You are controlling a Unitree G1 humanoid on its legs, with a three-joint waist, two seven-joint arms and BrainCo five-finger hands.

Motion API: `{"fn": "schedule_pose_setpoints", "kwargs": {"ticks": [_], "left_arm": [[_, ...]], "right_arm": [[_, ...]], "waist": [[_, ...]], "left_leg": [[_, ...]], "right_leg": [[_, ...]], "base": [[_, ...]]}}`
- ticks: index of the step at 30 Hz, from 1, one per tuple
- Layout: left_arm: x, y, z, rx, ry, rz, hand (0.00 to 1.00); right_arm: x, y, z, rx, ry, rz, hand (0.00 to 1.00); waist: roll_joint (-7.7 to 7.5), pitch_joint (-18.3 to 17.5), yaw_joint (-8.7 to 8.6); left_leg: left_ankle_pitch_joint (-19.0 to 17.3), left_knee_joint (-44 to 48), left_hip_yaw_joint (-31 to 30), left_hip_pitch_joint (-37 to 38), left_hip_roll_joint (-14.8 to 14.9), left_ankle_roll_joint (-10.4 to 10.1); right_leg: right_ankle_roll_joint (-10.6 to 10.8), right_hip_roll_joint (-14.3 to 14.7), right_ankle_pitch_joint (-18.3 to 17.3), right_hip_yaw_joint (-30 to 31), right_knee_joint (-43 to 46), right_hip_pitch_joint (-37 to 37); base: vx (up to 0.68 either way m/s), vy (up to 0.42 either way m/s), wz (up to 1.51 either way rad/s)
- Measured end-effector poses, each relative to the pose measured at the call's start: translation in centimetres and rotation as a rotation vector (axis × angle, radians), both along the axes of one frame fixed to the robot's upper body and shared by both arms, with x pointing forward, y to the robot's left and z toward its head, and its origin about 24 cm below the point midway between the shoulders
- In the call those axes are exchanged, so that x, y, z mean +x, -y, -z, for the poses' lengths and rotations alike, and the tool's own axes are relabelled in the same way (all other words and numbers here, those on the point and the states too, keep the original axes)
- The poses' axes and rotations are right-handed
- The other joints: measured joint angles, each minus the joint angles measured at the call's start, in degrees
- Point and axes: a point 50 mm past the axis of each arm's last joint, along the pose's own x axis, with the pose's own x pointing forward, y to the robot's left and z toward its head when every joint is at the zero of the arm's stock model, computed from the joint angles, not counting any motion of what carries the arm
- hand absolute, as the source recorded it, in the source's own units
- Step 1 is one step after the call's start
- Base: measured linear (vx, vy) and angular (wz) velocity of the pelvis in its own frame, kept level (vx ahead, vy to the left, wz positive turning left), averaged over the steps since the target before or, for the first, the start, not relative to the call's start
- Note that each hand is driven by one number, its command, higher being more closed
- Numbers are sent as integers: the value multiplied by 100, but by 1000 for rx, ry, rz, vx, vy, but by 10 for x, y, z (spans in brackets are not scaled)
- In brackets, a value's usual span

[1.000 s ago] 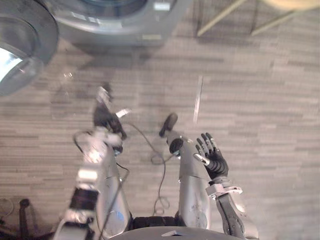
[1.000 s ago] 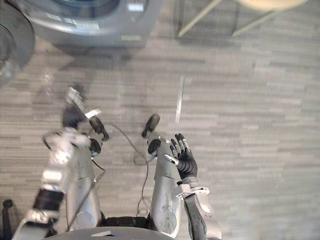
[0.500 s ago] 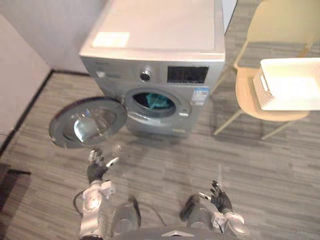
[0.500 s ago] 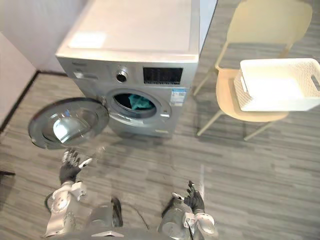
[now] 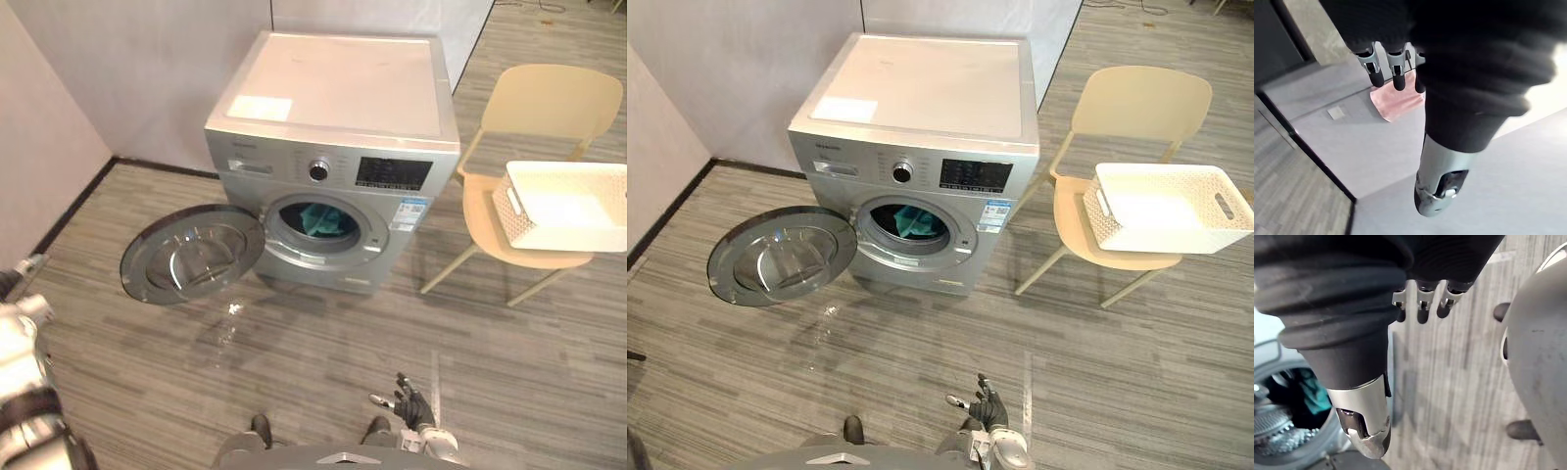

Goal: Pick up the laundry basket with both hands and put the clothes into the washing machine.

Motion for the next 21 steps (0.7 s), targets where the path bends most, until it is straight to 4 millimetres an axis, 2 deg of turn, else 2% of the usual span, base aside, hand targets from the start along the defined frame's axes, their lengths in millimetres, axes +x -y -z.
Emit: {"fn": "schedule_pose_setpoints", "kwargs": {"ticks": [1, 2, 3, 5, 6, 7, 8, 10, 11, 14, 15, 19, 21], "left_arm": [[18, -9, -28, 11, -11, 15, 0], [36, -14, -72, 45, 24, 38, 0], [39, -15, -83, 54, 37, 40, 0], [53, -6, -192, 115, 280, 76, 0], [54, -5, -200, 113, 303, 82, 0], [57, 3, -225, 104, 367, 108, 0], [59, 9, -238, 93, 391, 126, 0], [64, 20, -256, 106, 410, 157, 0], [69, 35, -278, 128, 456, 198, 0], [61, 59, -320, 224, 577, 251, 0], [57, 62, -328, 237, 609, 259, 0], [51, 65, -337, 234, 673, 263, 0], [40, 62, -343, 213, 759, 256, 0]], "right_arm": [[9, -4, -2, 8, 15, -36, 0], [24, -10, -7, 20, 52, -74, 0], [28, -12, -9, 22, 63, -85, 0], [65, -27, -29, 46, 189, -146, 0], [68, -29, -32, 50, 203, -149, 0], [74, -31, -40, 60, 250, -155, 0], [77, -32, -47, 81, 288, -142, 0], [74, -32, -55, 110, 333, -118, 0], [67, -33, -57, 130, 340, -101, 0], [58, -34, -67, 160, 387, -67, 0], [57, -34, -70, 176, 403, -57, 0], [61, -47, -83, 236, 462, -84, 0], [64, -54, -92, 262, 503, -112, 0]], "waist": [[-105, 155, 44], [-256, 410, 100], [-300, 484, 103], [-795, 1025, 88], [-852, 1066, 84], [-1040, 1253, 86], [-1168, 1375, 74], [-1241, 1478, 4], [-1258, 1568, -30], [-1317, 1781, 30], [-1315, 1794, 30], [-1313, 1886, 43], [-1315, 1908, 57]], "left_leg": [[102, 18, -11, -234, 111, -57], [248, 29, -38, -503, 252, -103], [295, 31, -53, -567, 281, -101], [647, 25, -145, -1281, 610, -221], [685, 16, -149, -1353, 645, -227], [778, 9, -147, -1549, 757, -277], [826, 27, -140, -1751, 844, -305], [830, 155, -101, -2193, 1003, -317], [856, 376, 28, -2585, 1212, -328], [752, 853, -34, -3231, 1401, -331], [684, 1044, -87, -3503, 1453, -330], [438, 1586, -263, -4126, 1668, -295], [385, 1749, -286, -4292, 1748, -294]], "right_leg": [[-57, 149, 68, -11, -100, -195], [-182, 302, 173, -33, -179, -415], [-208, 347, 204, -42, -201, -464], [-462, 675, 491, -203, -481, -983], [-484, 717, 524, -226, -535, -1032], [-535, 862, 656, -246, -737, -1156], [-565, 978, 785, -271, -911, -1280], [-562, 1103, 919, -403, -1108, -1499], [-593, 1211, 971, -533, -1177, -1697], [-573, 1343, 1093, -575, -1248, -2046], [-561, 1391, 1143, -588, -1297, -2201], [-454, 1548, 1127, -599, -1324, -2514], [-434, 1602, 1113, -599, -1320, -2611]], "base": [[-212, -152, -11], [-184, -119, -10], [-247, -144, -7], [-292, -168, -2], [-227, -165, -10], [-167, -151, -16], [-150, -144, -19], [-92, -80, 4], [-50, -17, 16], [17, 55, -8], [38, 60, -18], [56, 51, -18], [75, 22, -19]]}}
